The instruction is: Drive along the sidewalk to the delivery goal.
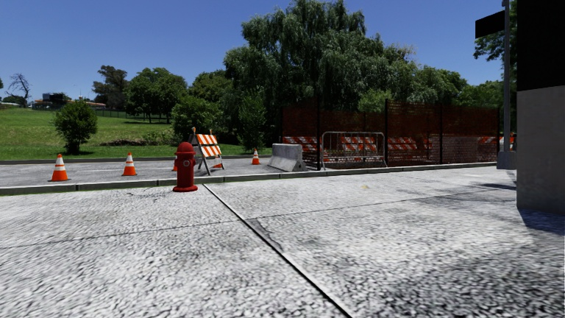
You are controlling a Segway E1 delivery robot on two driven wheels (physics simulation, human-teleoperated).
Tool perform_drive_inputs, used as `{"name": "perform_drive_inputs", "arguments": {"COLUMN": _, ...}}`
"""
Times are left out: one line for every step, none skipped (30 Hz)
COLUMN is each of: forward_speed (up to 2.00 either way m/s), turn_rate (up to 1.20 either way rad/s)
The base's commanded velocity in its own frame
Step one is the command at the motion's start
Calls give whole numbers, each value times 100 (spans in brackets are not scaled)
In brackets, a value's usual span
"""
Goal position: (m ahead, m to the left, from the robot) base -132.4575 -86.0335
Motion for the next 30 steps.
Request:
{"name": "perform_drive_inputs", "arguments": {"forward_speed": 0, "turn_rate": 0}}
{"name": "perform_drive_inputs", "arguments": {"forward_speed": 0, "turn_rate": 0}}
{"name": "perform_drive_inputs", "arguments": {"forward_speed": 0, "turn_rate": 0}}
{"name": "perform_drive_inputs", "arguments": {"forward_speed": 0, "turn_rate": 0}}
{"name": "perform_drive_inputs", "arguments": {"forward_speed": 0, "turn_rate": 0}}
{"name": "perform_drive_inputs", "arguments": {"forward_speed": 0, "turn_rate": 0}}
{"name": "perform_drive_inputs", "arguments": {"forward_speed": 0, "turn_rate": 0}}
{"name": "perform_drive_inputs", "arguments": {"forward_speed": 0, "turn_rate": 0}}
{"name": "perform_drive_inputs", "arguments": {"forward_speed": 0, "turn_rate": 0}}
{"name": "perform_drive_inputs", "arguments": {"forward_speed": 0, "turn_rate": 0}}
{"name": "perform_drive_inputs", "arguments": {"forward_speed": 0, "turn_rate": 0}}
{"name": "perform_drive_inputs", "arguments": {"forward_speed": 0, "turn_rate": 0}}
{"name": "perform_drive_inputs", "arguments": {"forward_speed": 0, "turn_rate": 0}}
{"name": "perform_drive_inputs", "arguments": {"forward_speed": 0, "turn_rate": 0}}
{"name": "perform_drive_inputs", "arguments": {"forward_speed": 0, "turn_rate": 0}}
{"name": "perform_drive_inputs", "arguments": {"forward_speed": 0, "turn_rate": 0}}
{"name": "perform_drive_inputs", "arguments": {"forward_speed": 0, "turn_rate": 0}}
{"name": "perform_drive_inputs", "arguments": {"forward_speed": 0, "turn_rate": 0}}
{"name": "perform_drive_inputs", "arguments": {"forward_speed": 0, "turn_rate": 0}}
{"name": "perform_drive_inputs", "arguments": {"forward_speed": 0, "turn_rate": 0}}
{"name": "perform_drive_inputs", "arguments": {"forward_speed": 0, "turn_rate": 0}}
{"name": "perform_drive_inputs", "arguments": {"forward_speed": 0, "turn_rate": 0}}
{"name": "perform_drive_inputs", "arguments": {"forward_speed": 0, "turn_rate": 0}}
{"name": "perform_drive_inputs", "arguments": {"forward_speed": 0, "turn_rate": 0}}
{"name": "perform_drive_inputs", "arguments": {"forward_speed": 0, "turn_rate": 0}}
{"name": "perform_drive_inputs", "arguments": {"forward_speed": 0, "turn_rate": 0}}
{"name": "perform_drive_inputs", "arguments": {"forward_speed": 0, "turn_rate": 0}}
{"name": "perform_drive_inputs", "arguments": {"forward_speed": 0, "turn_rate": 0}}
{"name": "perform_drive_inputs", "arguments": {"forward_speed": 0, "turn_rate": 0}}
{"name": "perform_drive_inputs", "arguments": {"forward_speed": 0, "turn_rate": 0}}
